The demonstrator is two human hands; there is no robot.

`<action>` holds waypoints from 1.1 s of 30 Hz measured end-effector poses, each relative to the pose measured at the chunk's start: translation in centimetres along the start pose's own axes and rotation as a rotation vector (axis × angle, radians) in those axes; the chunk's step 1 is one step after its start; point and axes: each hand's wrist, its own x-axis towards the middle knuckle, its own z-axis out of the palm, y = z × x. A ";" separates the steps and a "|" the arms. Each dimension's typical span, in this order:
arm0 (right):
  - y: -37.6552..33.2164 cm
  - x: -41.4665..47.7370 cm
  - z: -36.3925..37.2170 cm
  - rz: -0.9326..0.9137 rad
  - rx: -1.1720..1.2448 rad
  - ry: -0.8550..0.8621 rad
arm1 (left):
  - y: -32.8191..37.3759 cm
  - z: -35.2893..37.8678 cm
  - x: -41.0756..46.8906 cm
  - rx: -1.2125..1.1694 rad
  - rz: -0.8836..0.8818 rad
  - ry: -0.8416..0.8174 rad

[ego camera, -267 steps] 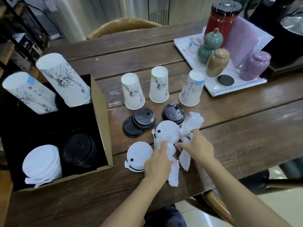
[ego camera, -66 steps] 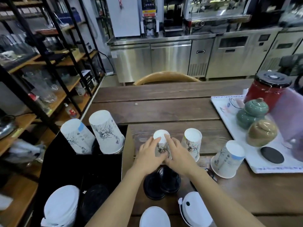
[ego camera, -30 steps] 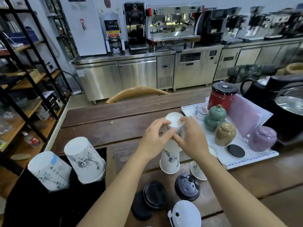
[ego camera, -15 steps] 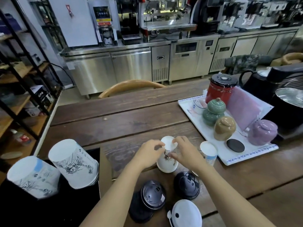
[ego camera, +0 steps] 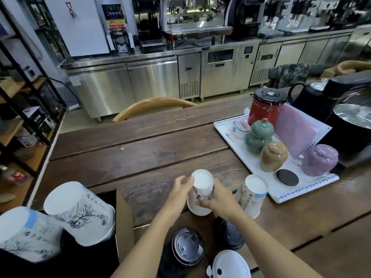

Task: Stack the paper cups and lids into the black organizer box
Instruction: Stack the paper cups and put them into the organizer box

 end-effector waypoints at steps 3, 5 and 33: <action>-2.0 -0.2 -0.7 -0.113 0.054 0.100 | 1.4 -0.4 -0.9 -0.060 0.110 0.055; -3.7 -0.4 -1.6 -0.191 0.113 0.168 | 3.3 -0.4 -1.7 -0.117 0.195 0.079; 1.7 -4.5 -13.7 -0.287 0.133 0.411 | 8.6 10.8 -2.0 0.112 0.551 -0.227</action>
